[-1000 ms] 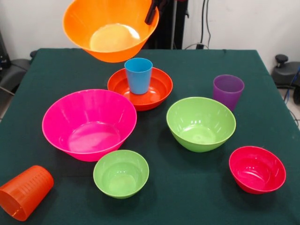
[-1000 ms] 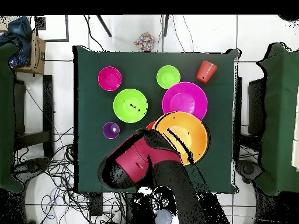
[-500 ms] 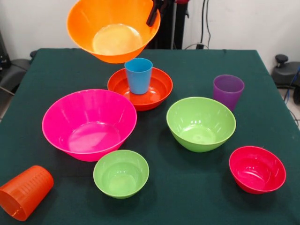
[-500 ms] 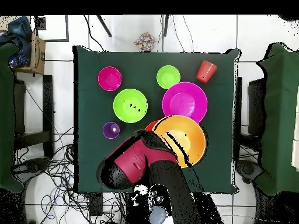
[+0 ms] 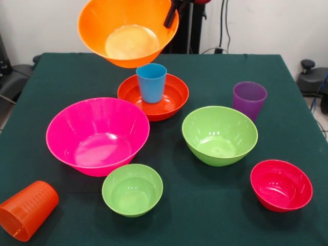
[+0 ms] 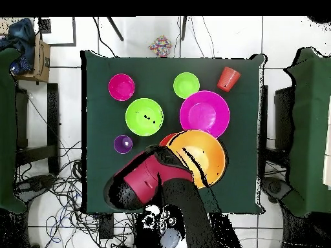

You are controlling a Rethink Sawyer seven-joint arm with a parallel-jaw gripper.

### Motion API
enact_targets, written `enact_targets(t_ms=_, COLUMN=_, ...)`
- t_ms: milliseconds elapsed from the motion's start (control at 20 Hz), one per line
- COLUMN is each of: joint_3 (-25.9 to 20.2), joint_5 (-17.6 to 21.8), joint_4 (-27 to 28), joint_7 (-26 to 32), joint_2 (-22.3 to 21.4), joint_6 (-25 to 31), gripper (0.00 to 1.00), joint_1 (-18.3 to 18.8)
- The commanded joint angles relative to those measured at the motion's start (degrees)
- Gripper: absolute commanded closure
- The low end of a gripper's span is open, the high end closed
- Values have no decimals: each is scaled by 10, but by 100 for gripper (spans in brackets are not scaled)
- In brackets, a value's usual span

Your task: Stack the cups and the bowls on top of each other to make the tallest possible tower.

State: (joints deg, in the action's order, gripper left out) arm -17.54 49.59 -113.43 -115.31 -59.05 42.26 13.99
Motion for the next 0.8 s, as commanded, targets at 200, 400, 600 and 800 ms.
enact_targets(t_ms=200, joint_3=14, joint_5=-50, joint_4=39, joint_7=-75, joint_2=1, joint_6=-4, gripper=100, joint_1=-20)
enact_targets(t_ms=400, joint_3=18, joint_5=-59, joint_4=45, joint_7=-74, joint_2=2, joint_6=-2, gripper=100, joint_1=-26)
enact_targets(t_ms=600, joint_3=22, joint_5=-68, joint_4=52, joint_7=-73, joint_2=6, joint_6=-2, gripper=100, joint_1=-31)
enact_targets(t_ms=800, joint_3=27, joint_5=-75, joint_4=59, joint_7=-72, joint_2=9, joint_6=0, gripper=100, joint_1=-36)
